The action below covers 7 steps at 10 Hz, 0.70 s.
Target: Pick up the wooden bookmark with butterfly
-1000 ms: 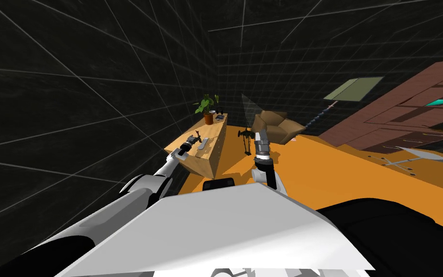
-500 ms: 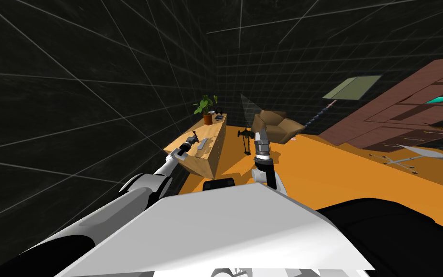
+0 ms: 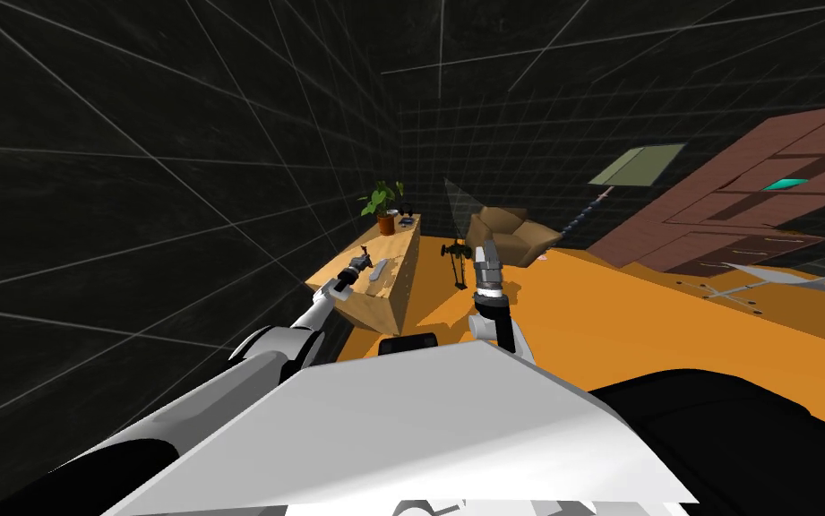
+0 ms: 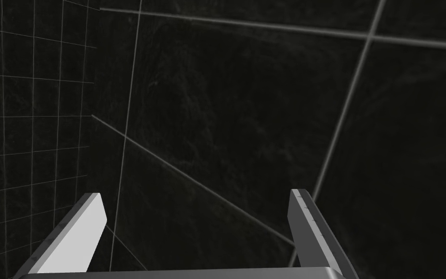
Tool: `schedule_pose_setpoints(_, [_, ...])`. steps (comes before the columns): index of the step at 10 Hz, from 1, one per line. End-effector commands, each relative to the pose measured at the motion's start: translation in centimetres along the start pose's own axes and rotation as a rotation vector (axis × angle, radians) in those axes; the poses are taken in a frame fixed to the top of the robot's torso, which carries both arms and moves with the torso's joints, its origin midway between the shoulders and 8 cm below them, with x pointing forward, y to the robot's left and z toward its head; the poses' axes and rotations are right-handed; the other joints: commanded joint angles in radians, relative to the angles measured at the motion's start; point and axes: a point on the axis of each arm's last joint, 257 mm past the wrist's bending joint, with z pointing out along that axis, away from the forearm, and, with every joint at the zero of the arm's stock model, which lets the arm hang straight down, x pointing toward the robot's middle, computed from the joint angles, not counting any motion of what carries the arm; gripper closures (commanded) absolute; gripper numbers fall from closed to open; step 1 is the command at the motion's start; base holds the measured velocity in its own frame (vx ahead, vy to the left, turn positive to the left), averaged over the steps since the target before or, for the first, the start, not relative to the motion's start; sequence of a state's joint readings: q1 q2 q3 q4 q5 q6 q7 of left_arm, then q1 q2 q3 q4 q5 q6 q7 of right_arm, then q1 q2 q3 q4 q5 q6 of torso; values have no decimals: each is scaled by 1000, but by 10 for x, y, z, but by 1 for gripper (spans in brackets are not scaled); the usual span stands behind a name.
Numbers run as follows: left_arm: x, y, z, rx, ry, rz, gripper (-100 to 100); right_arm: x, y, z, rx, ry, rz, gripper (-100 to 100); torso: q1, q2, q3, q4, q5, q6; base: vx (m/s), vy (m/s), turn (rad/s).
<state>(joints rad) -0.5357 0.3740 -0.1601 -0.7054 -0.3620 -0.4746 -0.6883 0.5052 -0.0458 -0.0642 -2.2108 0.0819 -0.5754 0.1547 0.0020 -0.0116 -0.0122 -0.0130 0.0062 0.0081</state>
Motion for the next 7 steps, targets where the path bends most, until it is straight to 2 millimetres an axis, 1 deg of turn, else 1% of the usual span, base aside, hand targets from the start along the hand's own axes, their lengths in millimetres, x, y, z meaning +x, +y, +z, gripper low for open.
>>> schedule_pose_setpoints(1, [11, -5, -6, -3, 21, -3, 100, 0, 0, 0, 0, 0, 0, 0, 0, 0, 0, 0, 0, 0, 3, 62, -30])
schedule_pose_setpoints(2, [5, -9, -4, 5, 7, 0, 100, 0, 0, 0, 0, 0, 0, 0, -2, 0, -1, -3, 0, -2, -11, 8, 22])
schedule_pose_setpoints(3, [26, -22, -9, -10, 39, -14, 100, 0, 0, 0, 0, 0, 0, 0, -4, 0, -2, -4, 0, -2, 15, 60, -144])
schedule_pose_setpoints(4, [19, -29, -11, 5, 18, -7, 100, 0, 0, 0, 0, 0, 0, 0, -4, -2, -5, -8, 2, 2, 16, 83, -165])
schedule_pose_setpoints(5, [30, -35, -15, -18, 34, -16, 100, 0, 0, 0, 0, 0, 0, 0, -4, -4, -6, -9, 3, 2, 18, 124, -204])
schedule_pose_setpoints(6, [33, -43, -20, -8, 32, -14, 100, 0, 0, 0, 0, 0, 0, 0, -3, -5, -9, -13, 5, 6, 23, 124, -125])
schedule_pose_setpoints(7, [25, -47, -18, -1, 16, -11, 100, 0, 0, 0, 0, 0, 0, 0, -4, -7, -11, -16, 6, 5, 8, 52, -16])
